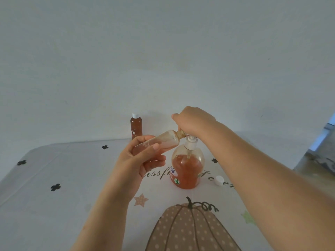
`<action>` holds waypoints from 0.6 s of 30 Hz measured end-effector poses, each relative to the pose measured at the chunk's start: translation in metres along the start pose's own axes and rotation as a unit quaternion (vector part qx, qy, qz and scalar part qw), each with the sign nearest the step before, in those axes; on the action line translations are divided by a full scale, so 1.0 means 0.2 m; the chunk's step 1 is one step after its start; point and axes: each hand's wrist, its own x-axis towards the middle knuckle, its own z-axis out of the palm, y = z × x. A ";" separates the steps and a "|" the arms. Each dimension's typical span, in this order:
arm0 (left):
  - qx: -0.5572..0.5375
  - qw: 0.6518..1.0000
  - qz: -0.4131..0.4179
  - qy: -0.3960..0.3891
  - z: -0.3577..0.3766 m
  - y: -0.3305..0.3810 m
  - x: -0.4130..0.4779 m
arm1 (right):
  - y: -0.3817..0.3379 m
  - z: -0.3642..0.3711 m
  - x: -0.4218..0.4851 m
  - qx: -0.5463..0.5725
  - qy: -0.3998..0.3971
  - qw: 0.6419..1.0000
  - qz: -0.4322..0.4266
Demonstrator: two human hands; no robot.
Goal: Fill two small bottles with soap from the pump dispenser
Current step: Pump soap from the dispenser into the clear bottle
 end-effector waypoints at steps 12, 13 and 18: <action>0.018 1.000 -0.020 0.004 -0.03 -0.02 0.02 | 0.05 0.09 0.06 0.035 -0.013 0.999 0.009; 0.017 1.000 -0.018 0.003 -0.03 -0.02 0.02 | 0.05 0.09 0.06 0.039 -0.011 0.999 0.008; 0.005 1.000 -0.019 0.002 -0.02 -0.02 0.01 | 0.05 0.07 0.03 0.047 0.005 0.999 0.000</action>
